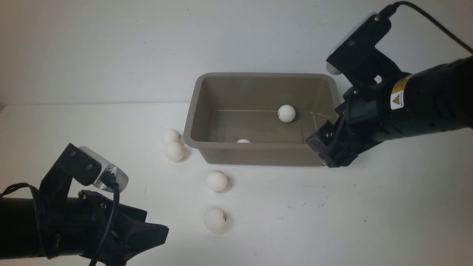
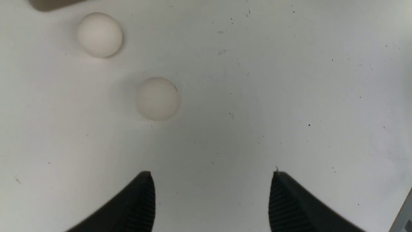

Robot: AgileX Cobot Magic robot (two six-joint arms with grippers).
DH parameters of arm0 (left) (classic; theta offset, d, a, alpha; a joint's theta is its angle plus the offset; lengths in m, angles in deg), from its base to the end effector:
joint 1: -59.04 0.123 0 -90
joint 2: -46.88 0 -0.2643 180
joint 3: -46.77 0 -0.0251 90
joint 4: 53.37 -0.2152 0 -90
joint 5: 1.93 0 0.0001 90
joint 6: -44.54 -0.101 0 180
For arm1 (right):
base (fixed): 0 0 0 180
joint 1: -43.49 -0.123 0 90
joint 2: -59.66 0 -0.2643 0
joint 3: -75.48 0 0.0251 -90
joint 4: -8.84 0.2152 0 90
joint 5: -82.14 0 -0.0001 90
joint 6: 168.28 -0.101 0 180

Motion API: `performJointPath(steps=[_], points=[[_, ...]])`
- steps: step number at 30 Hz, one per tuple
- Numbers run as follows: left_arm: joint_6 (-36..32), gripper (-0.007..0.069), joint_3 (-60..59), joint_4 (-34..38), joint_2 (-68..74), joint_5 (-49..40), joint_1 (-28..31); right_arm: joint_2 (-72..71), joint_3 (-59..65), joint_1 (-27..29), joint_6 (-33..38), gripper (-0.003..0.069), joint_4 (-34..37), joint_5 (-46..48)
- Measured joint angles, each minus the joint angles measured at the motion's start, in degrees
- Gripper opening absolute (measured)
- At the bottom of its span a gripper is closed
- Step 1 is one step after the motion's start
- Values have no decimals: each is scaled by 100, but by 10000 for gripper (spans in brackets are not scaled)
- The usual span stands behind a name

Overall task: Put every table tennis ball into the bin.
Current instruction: Use the left arm to clamp the table tennis ball closest to it

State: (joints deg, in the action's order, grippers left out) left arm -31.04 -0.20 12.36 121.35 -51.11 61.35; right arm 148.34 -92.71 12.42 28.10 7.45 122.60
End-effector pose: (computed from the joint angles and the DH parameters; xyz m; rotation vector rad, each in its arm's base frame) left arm 0.1685 -0.0630 0.2256 0.6353 2.2576 -0.7791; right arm 0.2352 0.1399 0.2942 -1.0049 2.2472 0.0844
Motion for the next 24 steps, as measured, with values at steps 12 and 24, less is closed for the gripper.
performJointPath(steps=[12, 24], points=[[-135, 482, 11, 442, 609, 1237, -992, 0, 0, 0, -11, 535, -11, -77], [-1242, 482, 37, 2229, 1702, 2186, -1594, 0, 0, 0, -11, 535, -11, -77]])
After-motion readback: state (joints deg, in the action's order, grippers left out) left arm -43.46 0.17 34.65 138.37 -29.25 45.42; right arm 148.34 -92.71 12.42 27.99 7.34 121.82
